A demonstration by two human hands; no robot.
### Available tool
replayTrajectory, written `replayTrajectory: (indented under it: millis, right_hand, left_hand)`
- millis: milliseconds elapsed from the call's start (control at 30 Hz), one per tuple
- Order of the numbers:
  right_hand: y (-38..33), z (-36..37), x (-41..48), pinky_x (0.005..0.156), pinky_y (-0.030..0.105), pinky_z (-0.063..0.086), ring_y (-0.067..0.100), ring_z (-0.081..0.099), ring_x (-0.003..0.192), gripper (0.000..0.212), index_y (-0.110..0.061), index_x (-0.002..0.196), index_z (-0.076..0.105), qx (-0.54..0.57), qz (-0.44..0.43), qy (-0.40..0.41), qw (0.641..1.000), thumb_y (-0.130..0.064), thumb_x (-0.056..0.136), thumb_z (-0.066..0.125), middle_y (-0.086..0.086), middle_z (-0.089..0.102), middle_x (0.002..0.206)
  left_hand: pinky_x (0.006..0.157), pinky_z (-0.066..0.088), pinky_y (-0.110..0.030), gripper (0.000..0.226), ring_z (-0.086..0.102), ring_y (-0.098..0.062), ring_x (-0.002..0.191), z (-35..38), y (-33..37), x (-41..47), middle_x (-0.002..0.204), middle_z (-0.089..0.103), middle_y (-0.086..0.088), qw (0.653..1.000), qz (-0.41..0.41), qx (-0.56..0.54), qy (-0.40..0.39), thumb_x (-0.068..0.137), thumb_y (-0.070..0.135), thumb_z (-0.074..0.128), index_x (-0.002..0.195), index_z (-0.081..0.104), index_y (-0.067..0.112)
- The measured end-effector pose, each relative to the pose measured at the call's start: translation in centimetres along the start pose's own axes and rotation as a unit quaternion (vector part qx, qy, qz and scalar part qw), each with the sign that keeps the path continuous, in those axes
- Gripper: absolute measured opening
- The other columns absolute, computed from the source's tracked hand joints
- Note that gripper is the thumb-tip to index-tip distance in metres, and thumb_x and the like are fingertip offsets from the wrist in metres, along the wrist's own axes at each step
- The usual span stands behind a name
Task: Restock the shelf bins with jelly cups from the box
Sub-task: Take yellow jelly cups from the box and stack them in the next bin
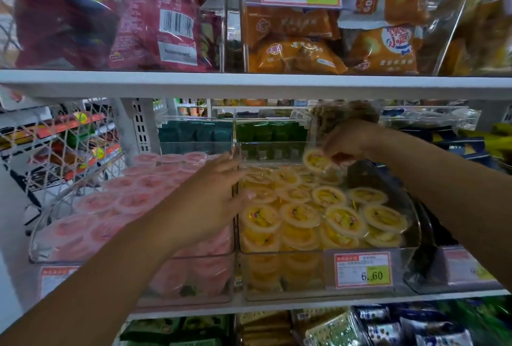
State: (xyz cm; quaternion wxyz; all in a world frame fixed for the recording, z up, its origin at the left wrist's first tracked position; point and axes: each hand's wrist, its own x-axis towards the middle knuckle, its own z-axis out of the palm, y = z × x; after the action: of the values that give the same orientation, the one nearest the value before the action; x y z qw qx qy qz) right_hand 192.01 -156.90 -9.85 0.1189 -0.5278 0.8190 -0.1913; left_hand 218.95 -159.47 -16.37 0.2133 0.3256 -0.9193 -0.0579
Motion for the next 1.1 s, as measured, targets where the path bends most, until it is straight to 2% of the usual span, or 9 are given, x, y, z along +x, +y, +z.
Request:
replayTrajectory:
  millis: [100, 233, 400, 500, 600, 733, 833, 1000, 1100]
  right_hand:
    - [0.6, 1.3, 0.7, 0.043, 0.019, 0.039, 0.011, 0.049, 0.046, 0.009, 0.003, 0.088, 0.066, 0.014, 0.061, -0.063, 0.996, -0.004, 0.09, 0.06, 0.008, 0.061, 0.062]
    - [1.0, 2.5, 1.9, 0.064, 0.028, 0.052, 0.02, 0.06, 0.066, 0.023, 0.007, 0.108, 0.064, 0.056, 0.065, -0.077, 0.993, -0.005, 0.089, 0.064, 0.02, 0.068, 0.086]
    - [1.1, 1.1, -0.5, 0.067, 0.028, 0.049, 0.019, 0.058, 0.07, 0.015, -0.002, 0.099, 0.07, -0.025, -0.024, 0.019, 0.999, -0.009, 0.089, 0.06, 0.017, 0.065, 0.089]
    - [0.6, 0.4, -5.6, 0.075, 0.026, 0.053, 0.018, 0.065, 0.088, 0.018, -0.015, 0.104, 0.072, 0.075, -0.106, 0.106, 0.986, -0.019, 0.094, 0.058, 0.002, 0.071, 0.103]
    - [0.8, 1.5, -12.9, 0.058, 0.013, 0.049, 0.006, 0.062, 0.067, 0.013, -0.029, 0.098, 0.071, 0.2, -0.182, 0.091, 0.958, -0.023, 0.094, 0.059, -0.008, 0.071, 0.083]
    - [3.4, 6.5, -20.1, 0.055, 0.02, 0.048, 0.01, 0.06, 0.06, 0.02, -0.024, 0.104, 0.071, 0.258, -0.183, -0.179, 0.932, -0.026, 0.088, 0.059, 0.001, 0.073, 0.08]
    - [7.0, 15.8, -21.5, 0.056, 0.018, 0.05, 0.007, 0.063, 0.062, 0.02, -0.017, 0.11, 0.066, 0.237, -0.086, -0.382, 0.889, -0.019, 0.093, 0.055, -0.001, 0.072, 0.079]
    - [16.5, 36.2, -23.3, 0.073, 0.025, 0.053, 0.012, 0.061, 0.076, 0.024, -0.012, 0.122, 0.056, 0.232, 0.141, -0.456, 0.848, -0.019, 0.1, 0.049, 0.002, 0.063, 0.092]
    - [20.7, 44.0, -25.6, 0.07, 0.027, 0.049, 0.024, 0.063, 0.092, 0.029, -0.005, 0.127, 0.055, 0.268, 0.274, -0.418, 0.824, -0.014, 0.1, 0.047, 0.01, 0.061, 0.105]
  left_hand:
    - [0.118, 0.002, -0.022, 0.051, 0.001, -0.004, 0.148, 0.6, -0.5, -0.2, 0.16, 0.016, 0.015, 1.0, 0.009, -0.012, -0.021, 0.1, 0.042, 0.041, 0.149, 0.034, 0.032]
    - [0.115, 0.002, -0.018, 0.045, 0.003, -0.004, 0.148, 0.6, -0.6, -0.1, 0.157, 0.023, 0.017, 0.999, 0.018, -0.03, -0.005, 0.1, 0.037, 0.043, 0.145, 0.042, 0.031]
    - [0.108, 0.002, -0.007, 0.044, 0.007, 0.009, 0.14, 0.0, 0.7, -2.1, 0.15, 0.03, 0.023, 0.994, 0.03, -0.036, 0.097, 0.098, 0.037, 0.047, 0.142, 0.044, 0.036]
    - [0.097, 0.003, 0.007, 0.032, 0.019, 0.018, 0.133, -0.6, 2.7, -5.0, 0.136, 0.04, 0.03, 0.986, 0.062, -0.061, 0.146, 0.099, 0.036, 0.049, 0.129, 0.057, 0.038]
    - [0.096, 0.023, 0.005, 0.03, 0.04, 0.021, 0.12, 0.6, 4.1, -9.4, 0.122, 0.053, 0.039, 0.979, 0.073, -0.129, 0.141, 0.092, 0.04, 0.048, 0.117, 0.065, 0.044]
    - [0.086, 0.038, 0.001, 0.019, 0.049, 0.022, 0.107, 5.2, 5.1, -15.2, 0.115, 0.052, 0.046, 0.967, 0.006, -0.255, 0.014, 0.094, 0.053, 0.048, 0.105, 0.061, 0.06]
    - [0.083, 0.042, -0.004, 0.028, 0.05, 0.015, 0.107, 12.5, 4.0, -19.1, 0.114, 0.048, 0.042, 0.951, -0.084, -0.248, -0.167, 0.095, 0.046, 0.048, 0.121, 0.057, 0.053]
    - [0.096, 0.044, -0.026, 0.036, 0.055, -0.011, 0.115, 28.0, 0.7, -27.9, 0.133, 0.056, 0.005, 0.902, -0.208, -0.216, -0.312, 0.099, 0.032, 0.051, 0.134, 0.053, 0.028]
    - [0.097, 0.046, -0.038, 0.038, 0.057, -0.021, 0.117, 34.5, -0.8, -32.7, 0.137, 0.056, -0.003, 0.846, -0.275, -0.235, -0.391, 0.101, 0.024, 0.047, 0.139, 0.049, 0.02]
